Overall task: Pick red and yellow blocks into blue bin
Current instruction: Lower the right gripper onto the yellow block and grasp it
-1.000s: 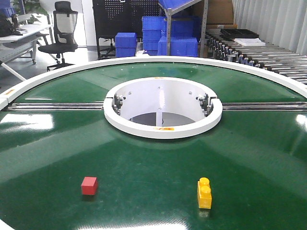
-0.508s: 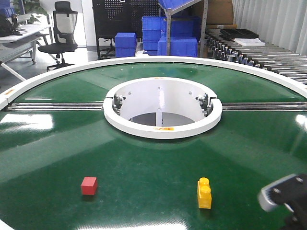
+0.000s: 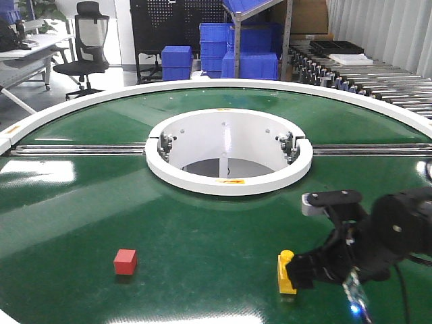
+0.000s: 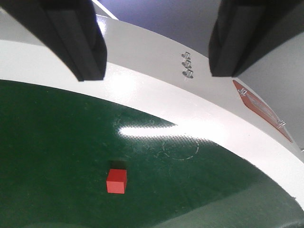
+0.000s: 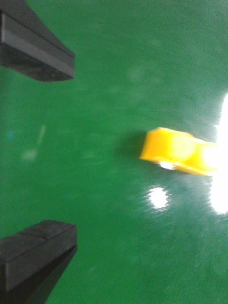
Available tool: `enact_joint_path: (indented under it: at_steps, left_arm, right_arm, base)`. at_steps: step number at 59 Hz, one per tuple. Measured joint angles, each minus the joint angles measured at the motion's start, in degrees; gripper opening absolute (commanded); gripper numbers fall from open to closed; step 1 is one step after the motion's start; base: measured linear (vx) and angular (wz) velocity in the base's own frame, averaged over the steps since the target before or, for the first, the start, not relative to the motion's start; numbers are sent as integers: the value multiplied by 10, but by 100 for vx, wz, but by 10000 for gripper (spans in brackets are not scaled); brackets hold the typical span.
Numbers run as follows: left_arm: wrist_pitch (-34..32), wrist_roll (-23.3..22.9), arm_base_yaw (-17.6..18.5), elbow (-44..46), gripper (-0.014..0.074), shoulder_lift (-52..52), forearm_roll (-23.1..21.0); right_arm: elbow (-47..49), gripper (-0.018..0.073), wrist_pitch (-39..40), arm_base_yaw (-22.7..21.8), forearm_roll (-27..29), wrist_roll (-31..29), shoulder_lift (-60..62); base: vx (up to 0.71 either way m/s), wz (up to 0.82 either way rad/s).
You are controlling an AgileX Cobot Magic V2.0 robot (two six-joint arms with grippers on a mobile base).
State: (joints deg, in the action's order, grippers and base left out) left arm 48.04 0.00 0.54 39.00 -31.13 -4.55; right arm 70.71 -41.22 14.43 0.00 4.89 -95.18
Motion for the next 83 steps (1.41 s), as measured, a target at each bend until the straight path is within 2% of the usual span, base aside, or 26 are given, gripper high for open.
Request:
enact_joint_path:
  at_steps: [23, 41, 57, 62, 68, 83]
  left_arm:
    - [0, 0, 0, 0, 556, 0, 0]
    - [0, 0, 0, 0, 556, 0, 0]
    - [0, 0, 0, 0, 556, 0, 0]
    - [0, 0, 0, 0, 556, 0, 0]
    - [0, 0, 0, 0, 556, 0, 0]
    - [0, 0, 0, 0, 556, 0, 0]
  right_arm:
    - [165, 597, -2, 0, -16, 29, -190]
    - [210, 543, -1, 0, -17, 35, -273]
    - [212, 303, 2, 0, -18, 41, -281]
    - [212, 258, 2, 0, -18, 42, -281]
    - [212, 229, 0, 0, -18, 44, -274]
    - [211, 228, -31, 8, -19, 36, -182]
  base:
    - [0, 0]
    - [0, 0]
    - [0, 0]
    - [0, 0]
    - [0, 0]
    - [0, 0]
